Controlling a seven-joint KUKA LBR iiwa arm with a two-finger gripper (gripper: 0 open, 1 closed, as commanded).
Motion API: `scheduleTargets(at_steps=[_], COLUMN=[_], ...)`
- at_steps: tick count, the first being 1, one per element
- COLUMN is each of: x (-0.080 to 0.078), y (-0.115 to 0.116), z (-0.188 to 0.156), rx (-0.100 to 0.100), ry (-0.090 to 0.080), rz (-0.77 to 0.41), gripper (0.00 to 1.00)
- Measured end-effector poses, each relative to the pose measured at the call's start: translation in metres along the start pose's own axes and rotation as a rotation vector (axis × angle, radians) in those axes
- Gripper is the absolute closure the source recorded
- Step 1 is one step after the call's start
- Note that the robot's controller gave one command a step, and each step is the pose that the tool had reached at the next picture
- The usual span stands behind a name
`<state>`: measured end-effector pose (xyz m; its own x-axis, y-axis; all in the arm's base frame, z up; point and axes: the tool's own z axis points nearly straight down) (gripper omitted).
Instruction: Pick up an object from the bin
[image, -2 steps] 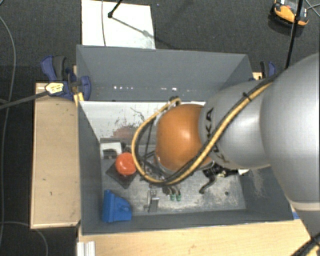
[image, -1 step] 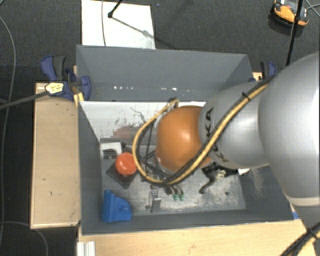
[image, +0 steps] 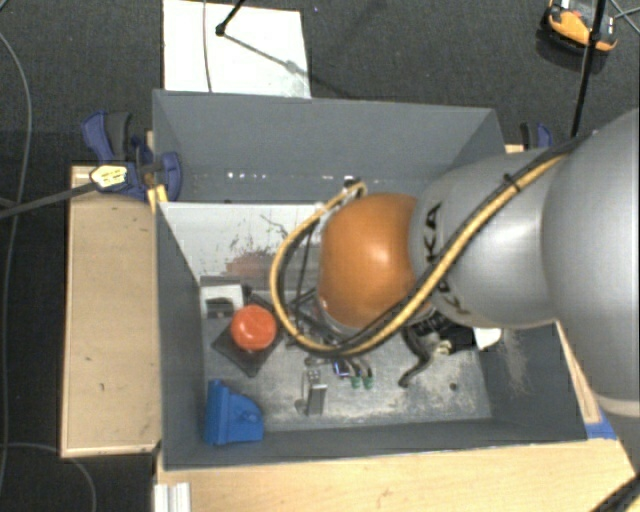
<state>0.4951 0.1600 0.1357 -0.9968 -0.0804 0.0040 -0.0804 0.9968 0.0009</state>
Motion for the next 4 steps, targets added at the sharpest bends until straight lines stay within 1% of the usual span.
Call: scheduleTargets(at_steps=[1, 2, 3, 4], x=[-0.003, -0.009, -0.027, -0.038], y=[-0.001, 0.008, -0.006, -0.015], z=[-0.011, 0.014, 0.029, 0.027], rx=[-0.001, -0.002, -0.002, -0.001], ry=[-0.004, -0.007, -0.002, -0.009], rz=[0.003, 0.025, 0.057, 0.064], gripper=[0.00, 0.00, 0.00, 0.00])
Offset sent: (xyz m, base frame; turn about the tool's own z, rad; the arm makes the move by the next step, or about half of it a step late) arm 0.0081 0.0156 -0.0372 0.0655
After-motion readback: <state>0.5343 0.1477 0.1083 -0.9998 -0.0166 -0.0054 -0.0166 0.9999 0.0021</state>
